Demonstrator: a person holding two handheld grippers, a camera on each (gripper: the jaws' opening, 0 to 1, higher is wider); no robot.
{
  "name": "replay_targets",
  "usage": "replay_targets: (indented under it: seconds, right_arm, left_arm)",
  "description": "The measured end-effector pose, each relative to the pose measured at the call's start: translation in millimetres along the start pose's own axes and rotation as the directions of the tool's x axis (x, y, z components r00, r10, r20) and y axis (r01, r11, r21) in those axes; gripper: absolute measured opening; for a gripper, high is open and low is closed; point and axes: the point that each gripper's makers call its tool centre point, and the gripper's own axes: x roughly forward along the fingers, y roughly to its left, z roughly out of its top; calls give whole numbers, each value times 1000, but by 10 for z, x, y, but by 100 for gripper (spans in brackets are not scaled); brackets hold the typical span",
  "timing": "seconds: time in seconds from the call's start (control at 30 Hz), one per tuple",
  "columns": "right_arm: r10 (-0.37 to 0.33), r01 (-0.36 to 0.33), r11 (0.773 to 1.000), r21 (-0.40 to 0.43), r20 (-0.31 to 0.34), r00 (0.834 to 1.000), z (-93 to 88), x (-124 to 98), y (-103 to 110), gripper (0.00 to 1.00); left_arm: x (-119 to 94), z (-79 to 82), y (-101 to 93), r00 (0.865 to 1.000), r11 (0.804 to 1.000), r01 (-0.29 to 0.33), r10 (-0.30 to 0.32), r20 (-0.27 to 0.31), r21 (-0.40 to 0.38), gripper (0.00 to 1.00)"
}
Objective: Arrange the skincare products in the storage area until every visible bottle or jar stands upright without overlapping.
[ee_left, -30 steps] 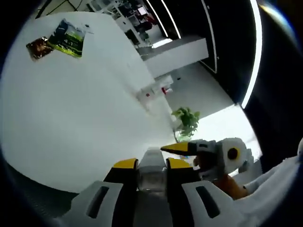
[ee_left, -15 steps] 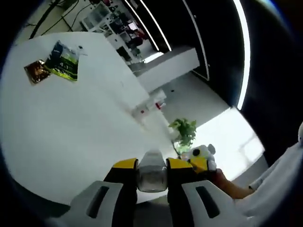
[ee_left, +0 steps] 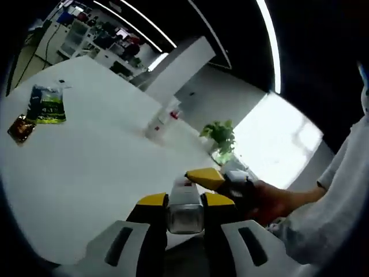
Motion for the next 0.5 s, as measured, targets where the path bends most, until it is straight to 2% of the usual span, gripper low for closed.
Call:
replay_targets:
  seconds: [0.03,0.13,0.17,0.23,0.27,0.3,0.4,0.43,0.47,0.5]
  right_arm:
    - [-5,5,1000,-8,0,1000,3,-3,-11,21]
    - [-11,11,998,-63,-8,1000,9,-32,-17,20]
    - [-2,2,994,-110,-1,1000,24,-34,11,19]
    - [-1,-1,990,-139,-9,1000,29,-39,31,18]
    - [6,-12,981,-194,-30,1000,18,-39,59,18]
    - [8,-17,975,-222,-41,999,13,-41,79,18]
    - [20,-46,949,-311,-87,996,27,-63,165,17]
    - [14,-49,944,-327,-110,994,27,-79,169,17]
    - [26,-76,925,-371,-137,990,28,-95,208,17]
    - [28,-82,917,-391,-141,990,40,-106,231,17]
  left_arm:
    - [8,-24,-4,1000,1000,-6,6,-13,25,18]
    - [33,-70,-4,999,1000,-10,11,-38,25,18]
    - [37,-130,-5,997,1000,-12,11,-72,-13,18]
    - [59,-195,-6,994,1000,-10,8,-107,-17,19]
    - [62,-264,-35,989,997,-6,-5,-148,-73,19]
    - [79,-287,-75,987,993,15,-33,-159,-115,19]
    - [95,-245,-103,990,982,27,-53,-131,-189,21]
    - [92,-220,-120,991,971,42,-71,-114,-235,21]
    - [88,-202,-131,991,959,58,-89,-102,-277,22]
    - [90,-185,-136,991,951,69,-100,-89,-303,23]
